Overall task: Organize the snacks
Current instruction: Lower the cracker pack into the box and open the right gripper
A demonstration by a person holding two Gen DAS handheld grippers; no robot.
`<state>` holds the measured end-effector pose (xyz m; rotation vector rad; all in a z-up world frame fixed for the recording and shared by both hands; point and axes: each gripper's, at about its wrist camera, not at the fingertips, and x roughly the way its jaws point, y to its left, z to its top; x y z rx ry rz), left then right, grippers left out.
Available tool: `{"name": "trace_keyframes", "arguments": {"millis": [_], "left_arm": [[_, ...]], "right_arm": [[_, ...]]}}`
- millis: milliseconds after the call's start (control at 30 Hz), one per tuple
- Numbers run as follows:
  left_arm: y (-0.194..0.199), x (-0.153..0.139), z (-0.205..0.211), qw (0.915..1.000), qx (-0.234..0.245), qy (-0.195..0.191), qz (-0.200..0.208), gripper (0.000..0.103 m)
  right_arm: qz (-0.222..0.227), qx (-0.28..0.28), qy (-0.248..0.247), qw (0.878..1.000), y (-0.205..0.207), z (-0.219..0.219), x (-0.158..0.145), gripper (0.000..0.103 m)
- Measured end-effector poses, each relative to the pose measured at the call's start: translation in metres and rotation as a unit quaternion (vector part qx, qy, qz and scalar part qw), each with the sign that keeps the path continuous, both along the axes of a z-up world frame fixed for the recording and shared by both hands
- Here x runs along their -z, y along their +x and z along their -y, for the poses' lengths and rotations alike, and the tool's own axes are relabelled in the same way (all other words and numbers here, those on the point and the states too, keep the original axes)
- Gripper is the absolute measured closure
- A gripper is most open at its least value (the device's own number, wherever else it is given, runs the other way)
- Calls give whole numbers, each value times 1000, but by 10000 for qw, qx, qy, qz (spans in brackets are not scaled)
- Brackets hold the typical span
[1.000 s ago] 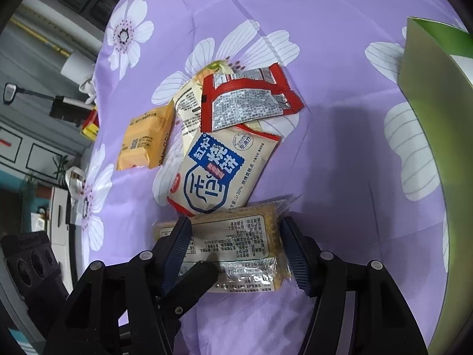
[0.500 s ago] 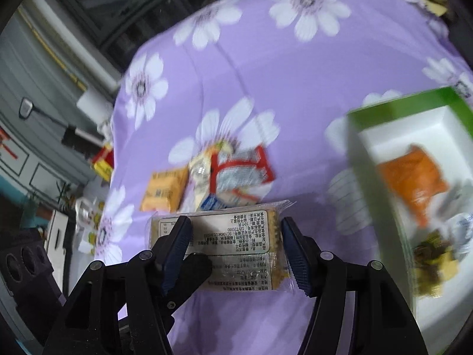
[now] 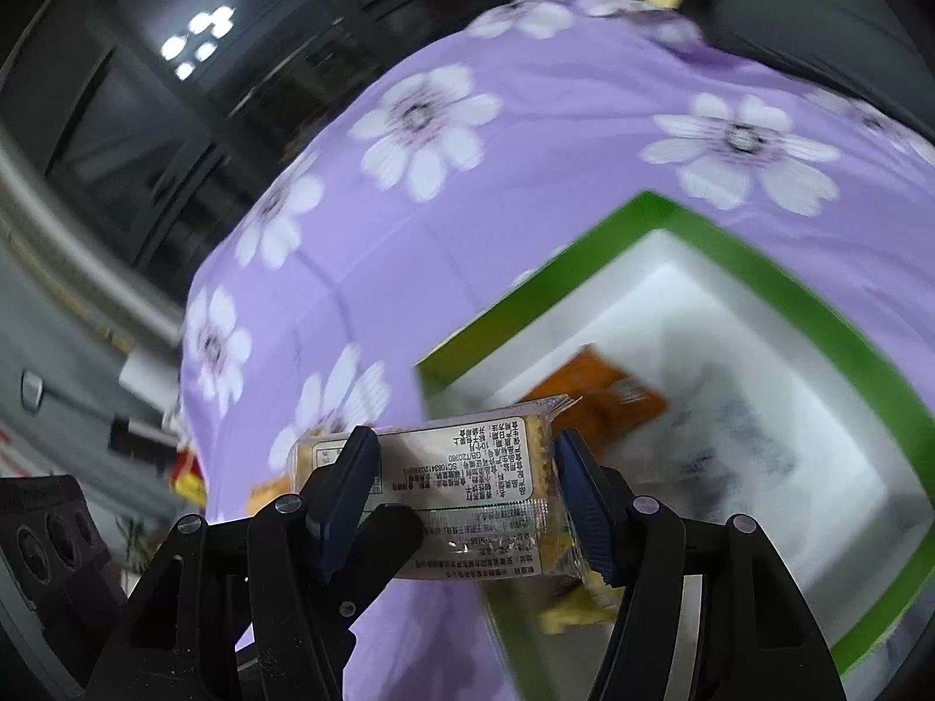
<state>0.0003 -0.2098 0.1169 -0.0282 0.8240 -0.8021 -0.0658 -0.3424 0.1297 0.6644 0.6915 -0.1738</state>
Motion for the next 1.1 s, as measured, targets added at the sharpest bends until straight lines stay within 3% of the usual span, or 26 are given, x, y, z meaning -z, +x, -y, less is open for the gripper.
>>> {"name": "trace_keyframes", "arguments": {"millis": [133, 367, 933, 1100], "left_arm": [[2, 7, 26, 9993, 311, -94, -171, 56], [2, 21, 58, 9977, 572, 93, -344, 56], [9, 42, 77, 9938, 642, 320, -847, 55], [3, 42, 77, 9948, 586, 545, -630, 51]], "right_arm": [[-6, 385, 37, 9992, -12, 23, 5, 38], [-196, 834, 228, 9961, -22, 50, 20, 38], [-696, 1338, 358, 9879, -22, 67, 41, 38], [-878, 1374, 303, 9862, -19, 64, 43, 38]]}}
